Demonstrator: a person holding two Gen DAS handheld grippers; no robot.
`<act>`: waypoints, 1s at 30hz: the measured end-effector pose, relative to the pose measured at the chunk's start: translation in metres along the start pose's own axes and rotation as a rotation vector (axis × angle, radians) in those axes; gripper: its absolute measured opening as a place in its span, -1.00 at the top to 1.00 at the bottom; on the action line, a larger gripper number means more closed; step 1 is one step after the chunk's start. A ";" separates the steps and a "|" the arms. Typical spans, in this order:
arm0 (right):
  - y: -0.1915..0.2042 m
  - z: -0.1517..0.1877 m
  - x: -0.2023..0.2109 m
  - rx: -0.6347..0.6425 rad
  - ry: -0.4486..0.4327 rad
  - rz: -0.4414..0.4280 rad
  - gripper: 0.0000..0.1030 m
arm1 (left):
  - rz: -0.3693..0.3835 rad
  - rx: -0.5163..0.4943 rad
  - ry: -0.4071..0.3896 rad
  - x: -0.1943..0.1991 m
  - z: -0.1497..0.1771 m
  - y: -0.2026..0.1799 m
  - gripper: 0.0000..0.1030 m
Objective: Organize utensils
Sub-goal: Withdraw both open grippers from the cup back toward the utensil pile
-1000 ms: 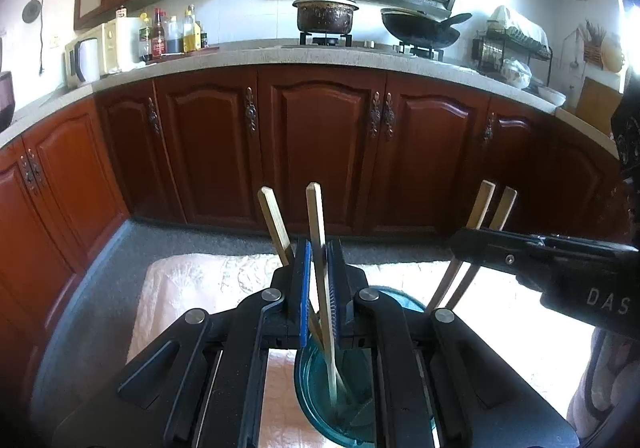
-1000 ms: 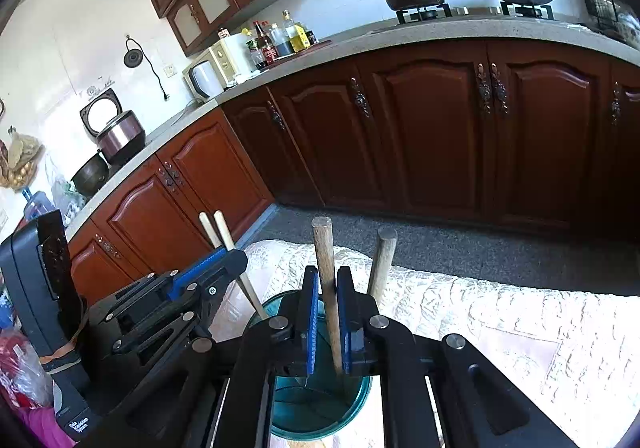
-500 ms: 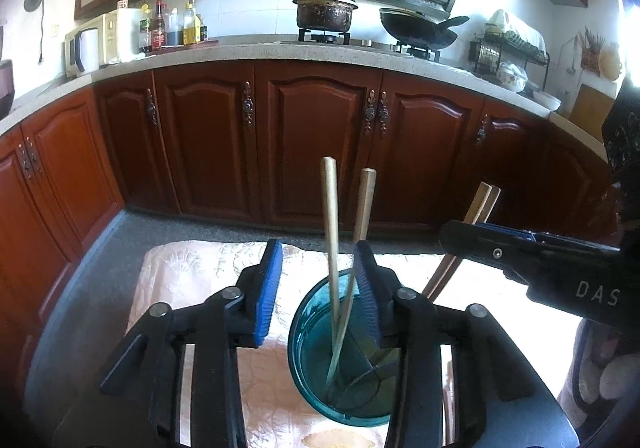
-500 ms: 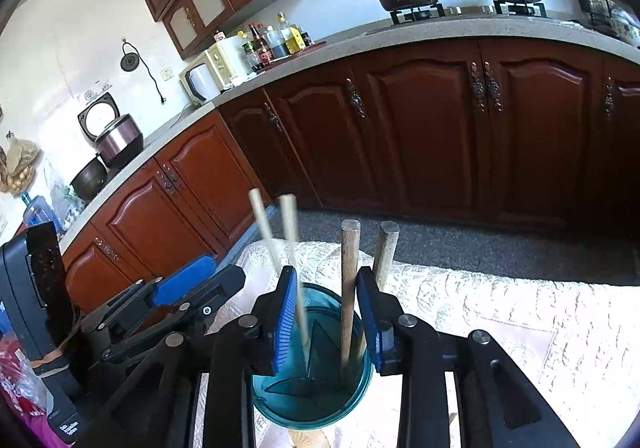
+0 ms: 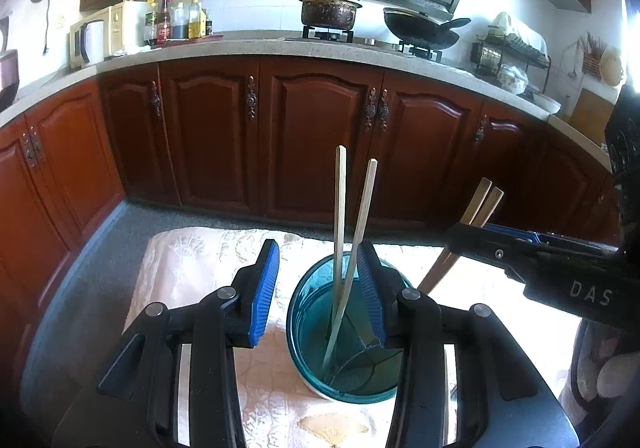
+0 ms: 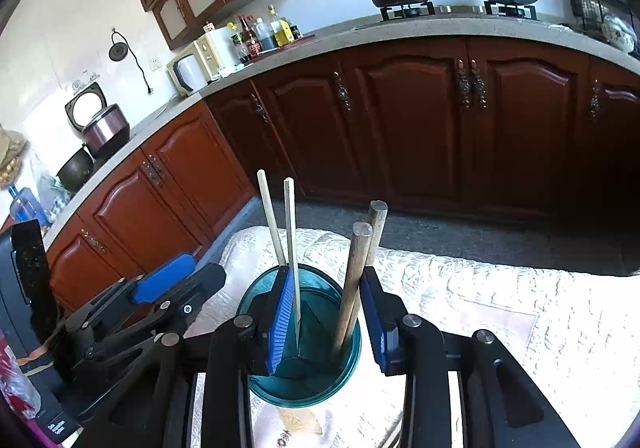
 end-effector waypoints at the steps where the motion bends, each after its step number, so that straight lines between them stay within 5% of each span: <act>1: 0.000 0.000 0.002 0.000 0.000 0.003 0.37 | 0.000 -0.001 0.000 0.001 0.001 0.000 0.23; 28: -0.002 0.051 0.037 0.025 0.029 0.076 0.20 | 0.038 -0.017 0.083 0.033 0.047 -0.011 0.07; 30: -0.003 0.057 0.039 0.022 0.034 0.080 0.19 | 0.040 -0.012 0.096 0.033 0.052 -0.012 -0.07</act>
Point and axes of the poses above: each gripper's, at about its wrist camera, not at the fingertips, and x roughly against the way its jaws point, y to its left, z to its underside, the point moved 5 cm from there along -x, roughly the way its jaws point, and after that the axes turned 2 degrees about y, right-handed, at the moved point
